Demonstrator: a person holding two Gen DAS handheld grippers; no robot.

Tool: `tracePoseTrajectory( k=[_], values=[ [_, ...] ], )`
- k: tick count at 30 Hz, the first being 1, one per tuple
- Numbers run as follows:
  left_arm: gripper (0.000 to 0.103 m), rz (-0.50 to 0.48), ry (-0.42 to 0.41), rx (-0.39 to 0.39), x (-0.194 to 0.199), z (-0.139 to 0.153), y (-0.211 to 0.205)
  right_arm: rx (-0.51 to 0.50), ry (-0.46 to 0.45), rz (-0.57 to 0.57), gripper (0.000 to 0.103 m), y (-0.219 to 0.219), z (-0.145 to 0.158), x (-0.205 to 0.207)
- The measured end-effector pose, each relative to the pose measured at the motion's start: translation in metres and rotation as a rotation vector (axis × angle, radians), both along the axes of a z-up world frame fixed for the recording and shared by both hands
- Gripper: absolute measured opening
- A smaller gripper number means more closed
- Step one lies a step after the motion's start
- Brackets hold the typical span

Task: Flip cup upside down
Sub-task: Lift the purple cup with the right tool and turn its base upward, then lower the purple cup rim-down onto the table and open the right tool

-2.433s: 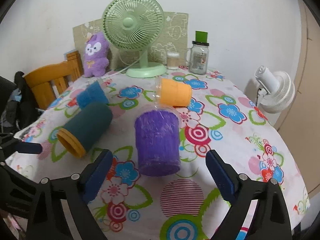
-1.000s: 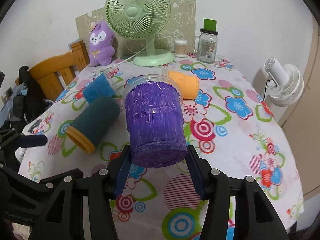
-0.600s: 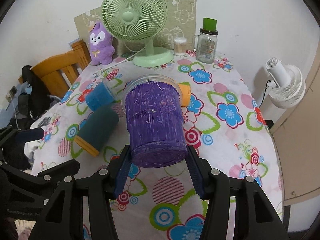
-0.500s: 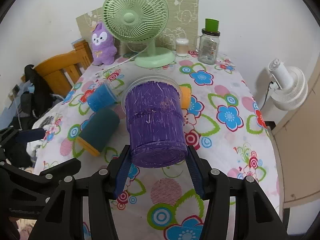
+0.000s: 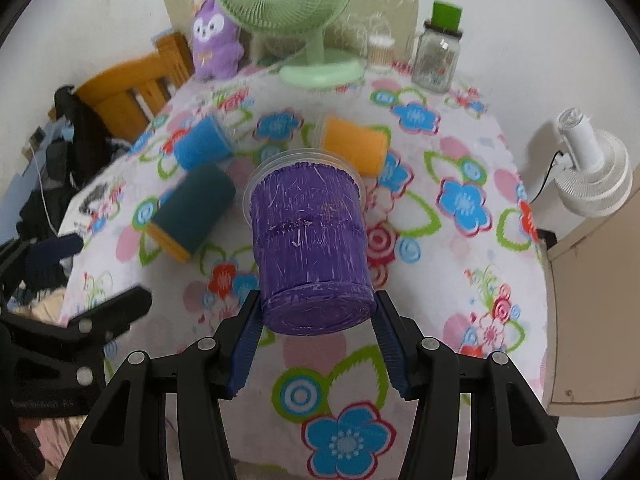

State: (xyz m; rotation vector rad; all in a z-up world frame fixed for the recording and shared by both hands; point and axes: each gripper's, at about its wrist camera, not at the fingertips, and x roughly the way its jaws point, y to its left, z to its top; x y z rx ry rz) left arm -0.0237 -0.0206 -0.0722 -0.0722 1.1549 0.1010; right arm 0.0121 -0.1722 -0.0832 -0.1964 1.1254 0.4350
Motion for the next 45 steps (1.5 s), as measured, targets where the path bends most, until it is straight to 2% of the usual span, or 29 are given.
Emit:
tracePoseTrajectory(
  k=[5,11,25,29,36,42,45],
  values=[
    [0.101,-0.017,0.013,-0.034,0.012,-0.012,0.005,-0.054,0.056,0.027,0.057,0.009,-0.016,-0.006],
    [0.101,-0.058,0.01,-0.041,0.033,-0.022,0.009,-0.059,0.104,0.047,0.057,0.022,-0.027,-0.006],
    [0.101,-0.117,0.074,-0.049,0.07,-0.057,0.017,0.0,0.173,0.041,0.057,0.036,-0.036,0.012],
    [0.101,-0.146,0.072,-0.006,0.077,-0.061,0.013,0.012,0.169,0.031,0.057,0.036,-0.034,0.019],
    [0.1,-0.166,0.064,0.022,0.084,-0.053,0.013,0.001,0.156,0.018,0.057,0.038,-0.028,0.031],
    [0.1,-0.221,0.051,0.094,0.079,-0.04,0.008,-0.073,0.151,0.013,0.057,0.038,-0.015,0.044],
    [0.1,-0.247,0.059,0.09,0.077,-0.038,0.006,-0.1,0.167,0.019,0.057,0.039,-0.014,0.052]
  ],
)
